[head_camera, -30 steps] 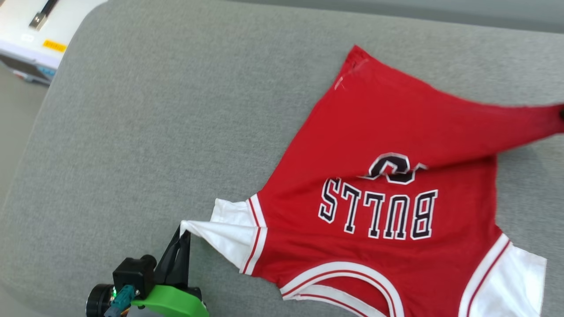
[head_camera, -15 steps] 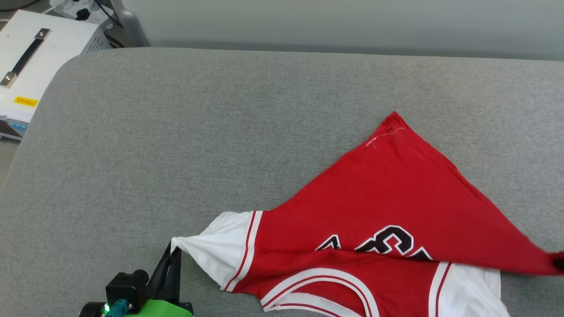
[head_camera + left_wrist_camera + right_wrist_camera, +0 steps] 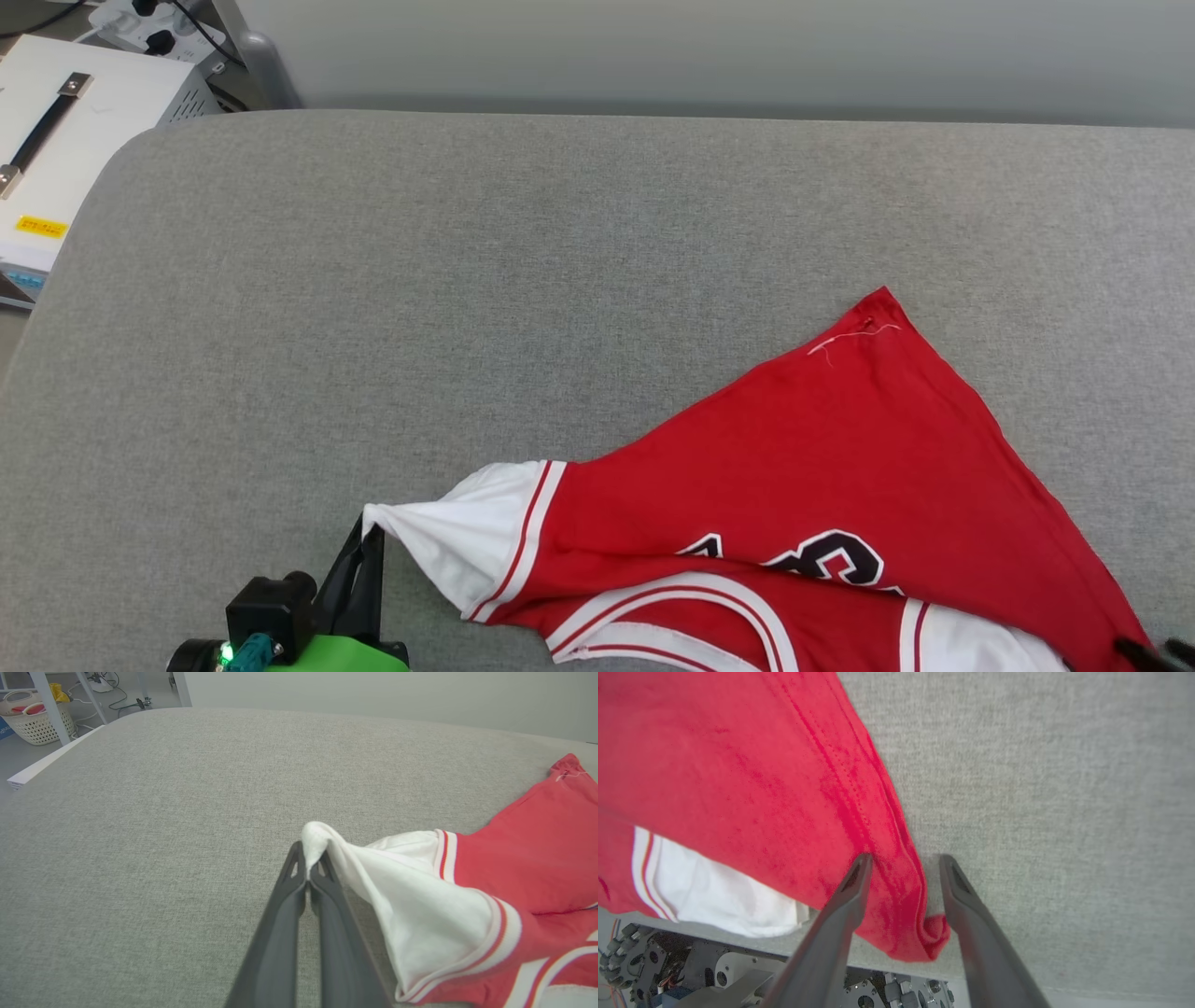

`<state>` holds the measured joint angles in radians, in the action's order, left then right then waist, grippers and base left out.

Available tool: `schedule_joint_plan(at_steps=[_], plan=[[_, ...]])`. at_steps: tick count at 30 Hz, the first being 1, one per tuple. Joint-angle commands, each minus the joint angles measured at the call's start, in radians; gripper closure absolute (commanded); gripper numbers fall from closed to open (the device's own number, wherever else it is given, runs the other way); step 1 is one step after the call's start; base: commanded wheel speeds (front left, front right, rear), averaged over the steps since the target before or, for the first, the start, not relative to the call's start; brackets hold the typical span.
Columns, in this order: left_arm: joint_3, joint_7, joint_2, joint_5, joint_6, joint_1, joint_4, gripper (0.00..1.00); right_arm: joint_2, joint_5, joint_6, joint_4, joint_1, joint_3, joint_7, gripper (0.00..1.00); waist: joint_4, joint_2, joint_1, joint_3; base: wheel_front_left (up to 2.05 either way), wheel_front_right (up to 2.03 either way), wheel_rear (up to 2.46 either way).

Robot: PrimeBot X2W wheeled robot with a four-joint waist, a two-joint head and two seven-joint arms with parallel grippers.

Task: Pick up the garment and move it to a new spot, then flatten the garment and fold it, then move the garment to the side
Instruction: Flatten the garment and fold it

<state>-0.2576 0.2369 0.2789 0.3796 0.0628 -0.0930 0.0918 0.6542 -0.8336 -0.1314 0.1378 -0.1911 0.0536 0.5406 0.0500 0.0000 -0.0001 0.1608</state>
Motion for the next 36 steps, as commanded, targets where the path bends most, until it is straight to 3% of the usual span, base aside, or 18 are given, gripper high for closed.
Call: schedule_joint_plan(at_steps=[1,9,16,25,36], plan=[[-0.001,0.004,0.006,0.005,0.006,0.010,0.002,1.00,-0.003,0.015,0.001,-0.021,0.021,-0.017,-0.015,0.00,0.001,0.0000,0.0001,0.000,0.00,0.00,0.00],[-0.015,0.007,0.005,-0.011,0.006,0.045,-0.013,1.00,0.047,0.060,0.001,-0.211,0.192,-0.087,-0.012,0.00,0.018,0.0000,0.0001,0.040,0.00,0.00,0.00],[-0.033,0.009,-0.002,-0.023,0.003,0.094,-0.028,1.00,0.103,0.088,0.001,-0.261,0.433,0.042,0.132,0.00,0.054,0.0000,0.0001,0.089,0.00,0.00,0.00],[-0.062,0.015,-0.024,-0.039,-0.010,0.156,-0.035,1.00,0.082,0.122,0.001,-0.090,0.755,0.305,0.341,0.00,0.108,0.0000,0.0001,0.155,0.00,0.00,0.00],[-0.082,0.022,-0.059,-0.053,-0.029,0.213,-0.018,1.00,-0.002,0.163,0.001,0.211,0.941,0.487,0.294,0.00,0.162,0.0000,0.0001,0.229,0.00,0.00,0.00]])
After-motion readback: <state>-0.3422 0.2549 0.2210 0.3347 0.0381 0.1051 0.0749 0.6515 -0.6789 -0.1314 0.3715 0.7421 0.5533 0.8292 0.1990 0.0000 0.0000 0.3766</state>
